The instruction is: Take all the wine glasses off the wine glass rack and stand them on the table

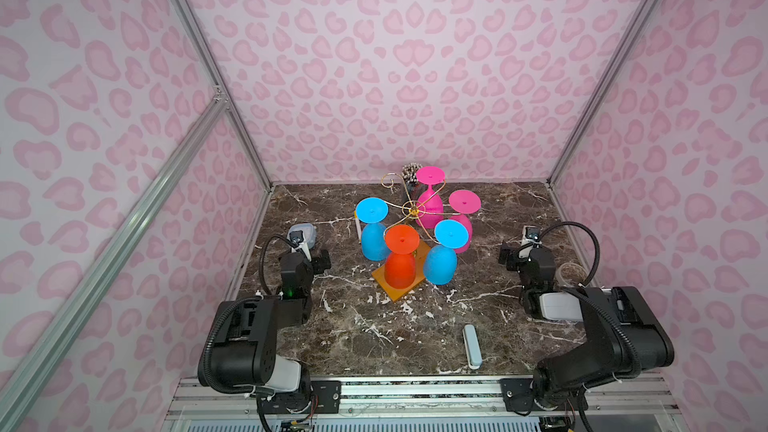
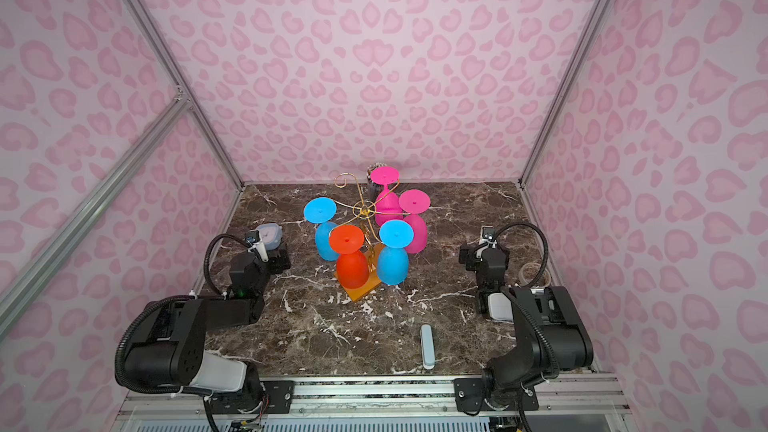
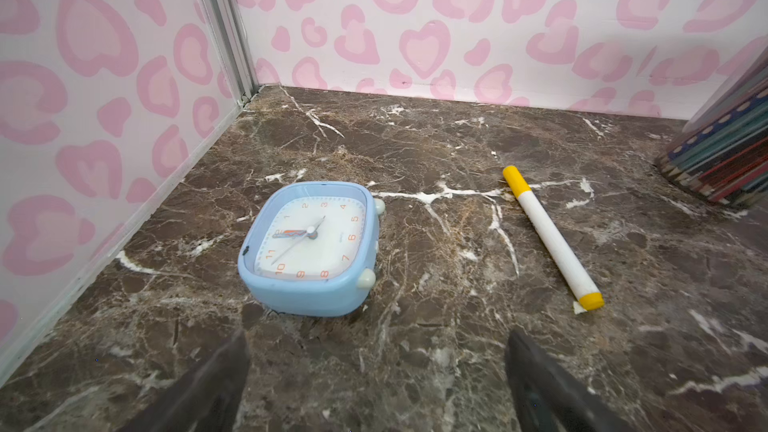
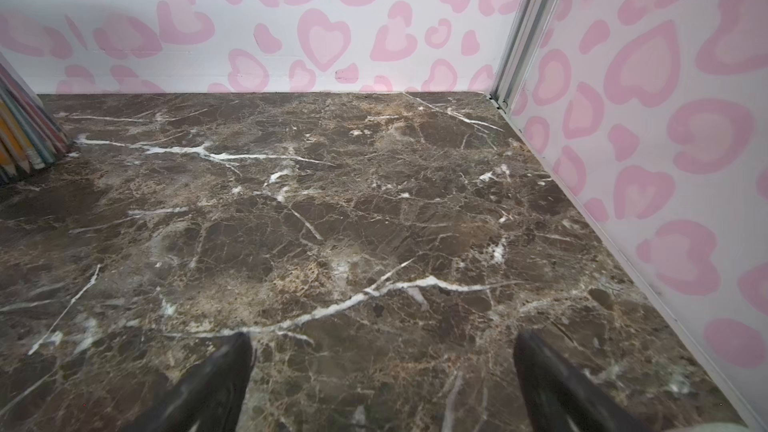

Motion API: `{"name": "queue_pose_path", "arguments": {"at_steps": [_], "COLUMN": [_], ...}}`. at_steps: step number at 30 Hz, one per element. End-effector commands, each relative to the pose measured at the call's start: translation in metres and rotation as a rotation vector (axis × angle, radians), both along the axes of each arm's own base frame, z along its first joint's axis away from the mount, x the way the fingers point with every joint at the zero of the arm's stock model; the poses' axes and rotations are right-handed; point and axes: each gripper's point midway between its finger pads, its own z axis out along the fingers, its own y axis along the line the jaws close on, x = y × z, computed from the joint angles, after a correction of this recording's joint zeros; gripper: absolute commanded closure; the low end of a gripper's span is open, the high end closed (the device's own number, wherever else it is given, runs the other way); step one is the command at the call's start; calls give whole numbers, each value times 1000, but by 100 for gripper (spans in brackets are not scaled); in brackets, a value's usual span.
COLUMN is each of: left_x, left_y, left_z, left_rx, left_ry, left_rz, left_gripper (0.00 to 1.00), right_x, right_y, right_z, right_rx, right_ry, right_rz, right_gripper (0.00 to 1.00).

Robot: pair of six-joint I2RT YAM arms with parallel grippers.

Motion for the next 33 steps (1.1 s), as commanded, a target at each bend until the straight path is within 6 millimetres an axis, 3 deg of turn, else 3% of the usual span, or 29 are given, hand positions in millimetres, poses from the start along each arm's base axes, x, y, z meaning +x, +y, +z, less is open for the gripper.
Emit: {"name": "queue_pose_path", "arguments": {"at_steps": [1,33], "left_x": [4,5], "left_y": [0,1], "left_z": [12,12], "left_rx": [6,6], "left_ry": [-49,-45], "left_rz": [1,2], "left_gripper": [3,3], "right_x": [1,1], "right_y": [-2,-3], "right_z": [2,1], "right_rx": [-2,5], "right_ry": [-6,-2], "right_rz": [-12,-11], "right_gripper": [0,0]}}
